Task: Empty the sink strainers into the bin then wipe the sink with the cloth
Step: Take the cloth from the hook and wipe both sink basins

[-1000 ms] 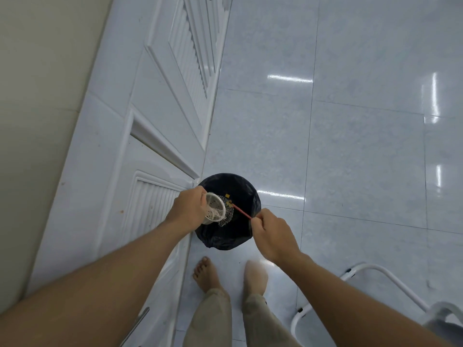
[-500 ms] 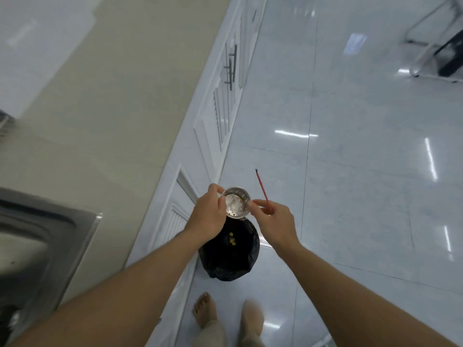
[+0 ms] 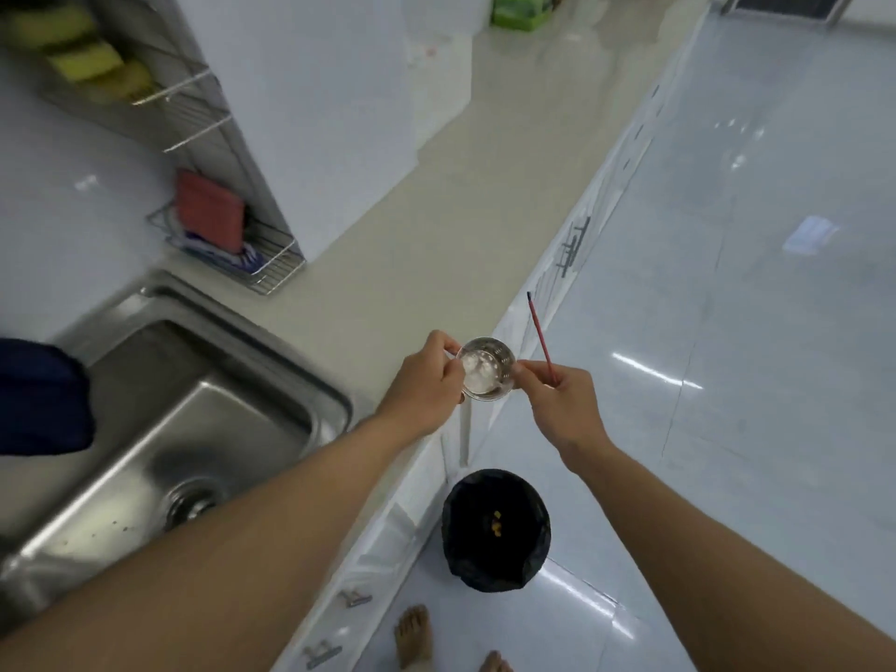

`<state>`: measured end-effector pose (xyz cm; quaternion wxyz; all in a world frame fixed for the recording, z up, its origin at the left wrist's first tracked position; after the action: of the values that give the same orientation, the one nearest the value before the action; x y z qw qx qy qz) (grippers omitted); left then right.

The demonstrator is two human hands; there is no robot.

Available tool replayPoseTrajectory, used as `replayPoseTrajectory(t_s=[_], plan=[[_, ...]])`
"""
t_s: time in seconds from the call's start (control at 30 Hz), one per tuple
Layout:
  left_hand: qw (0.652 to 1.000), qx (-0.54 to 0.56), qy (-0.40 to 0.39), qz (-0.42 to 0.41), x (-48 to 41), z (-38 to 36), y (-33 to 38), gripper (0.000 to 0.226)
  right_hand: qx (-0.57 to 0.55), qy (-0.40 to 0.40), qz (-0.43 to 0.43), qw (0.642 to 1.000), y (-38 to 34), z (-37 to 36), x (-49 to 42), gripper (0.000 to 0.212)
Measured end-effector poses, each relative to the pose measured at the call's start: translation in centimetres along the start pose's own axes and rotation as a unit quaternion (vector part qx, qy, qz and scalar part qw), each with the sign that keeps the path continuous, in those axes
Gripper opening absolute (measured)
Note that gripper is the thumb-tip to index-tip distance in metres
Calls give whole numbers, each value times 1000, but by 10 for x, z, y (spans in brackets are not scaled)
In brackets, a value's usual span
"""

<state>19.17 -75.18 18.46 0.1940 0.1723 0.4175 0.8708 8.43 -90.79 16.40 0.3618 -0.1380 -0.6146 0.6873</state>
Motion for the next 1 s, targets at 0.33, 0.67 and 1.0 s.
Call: replayPoseTrajectory(t_s=[0.33,0.67,1.0], plan=[[976,4,176,125,67,161,-107,13,112,-197,64,972,-60,-181,46,11],[931,14,245,270,176,238,-256,11,278,-362,95,884,-24,-356,132,8],[890,33,220,397,239,219,-398,5,471,-417,84,772,69,-461,188,29]])
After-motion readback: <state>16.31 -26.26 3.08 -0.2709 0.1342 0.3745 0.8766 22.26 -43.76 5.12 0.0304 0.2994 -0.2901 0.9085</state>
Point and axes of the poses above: each hand's wrist, its own x-axis away from the middle knuckle, its own z-axis out of the back of the hand, y = z × x, the point moved 4 cm from there along -x, towards the middle knuckle, and after that the axes turned 4 degrees about y, right-handed, at the moved point
